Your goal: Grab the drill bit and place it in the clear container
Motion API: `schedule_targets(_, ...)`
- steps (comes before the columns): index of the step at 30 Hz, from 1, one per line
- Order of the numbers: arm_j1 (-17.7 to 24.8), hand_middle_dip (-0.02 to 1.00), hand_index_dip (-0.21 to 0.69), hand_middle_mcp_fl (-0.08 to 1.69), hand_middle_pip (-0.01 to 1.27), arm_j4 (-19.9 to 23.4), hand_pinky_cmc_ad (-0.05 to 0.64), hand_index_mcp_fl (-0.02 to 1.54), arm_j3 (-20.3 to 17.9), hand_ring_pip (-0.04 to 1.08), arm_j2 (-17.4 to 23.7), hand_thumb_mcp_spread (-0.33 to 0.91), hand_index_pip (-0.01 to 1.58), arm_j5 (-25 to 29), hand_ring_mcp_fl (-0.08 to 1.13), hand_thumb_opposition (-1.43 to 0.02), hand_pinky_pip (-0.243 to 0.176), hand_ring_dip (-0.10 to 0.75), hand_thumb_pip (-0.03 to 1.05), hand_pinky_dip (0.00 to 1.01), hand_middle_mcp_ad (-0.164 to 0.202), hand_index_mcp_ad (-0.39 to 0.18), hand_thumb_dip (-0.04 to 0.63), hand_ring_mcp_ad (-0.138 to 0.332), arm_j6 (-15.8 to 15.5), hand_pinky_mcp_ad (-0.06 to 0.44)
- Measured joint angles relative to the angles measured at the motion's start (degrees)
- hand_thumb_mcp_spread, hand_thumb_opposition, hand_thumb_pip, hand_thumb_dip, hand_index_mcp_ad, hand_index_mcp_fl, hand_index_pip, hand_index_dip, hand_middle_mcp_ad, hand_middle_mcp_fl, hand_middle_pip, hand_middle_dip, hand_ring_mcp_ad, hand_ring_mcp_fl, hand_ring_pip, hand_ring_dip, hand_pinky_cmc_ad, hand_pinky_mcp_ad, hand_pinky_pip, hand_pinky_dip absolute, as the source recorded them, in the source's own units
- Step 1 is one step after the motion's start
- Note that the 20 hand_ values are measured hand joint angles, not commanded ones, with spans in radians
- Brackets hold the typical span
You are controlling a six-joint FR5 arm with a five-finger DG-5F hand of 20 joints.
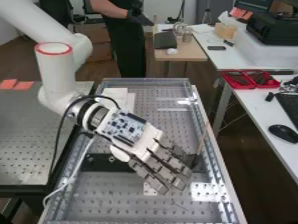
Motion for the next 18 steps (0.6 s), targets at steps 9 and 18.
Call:
schedule_targets(9,0.3,0.19,0.328,0.20,0.13,-1.2,0.279,0.32,1.7,0.10,-2.3,0.35,0.76,0.6,0.00,-0.77,-0.075,0.016,0.65,0.14,0.108,-0.040,0.225,0.133,-0.3,0.199)
schedule_targets(18,0.9,0.20,0.325,0.20,0.13,-0.8,0.271,0.29,2.3,0.10,-2.9,0.40,1.01,0.5,0.00,-0.79,-0.075,0.016,0.61,0.14,0.091,-0.058,0.227,0.099,-1.1,0.188)
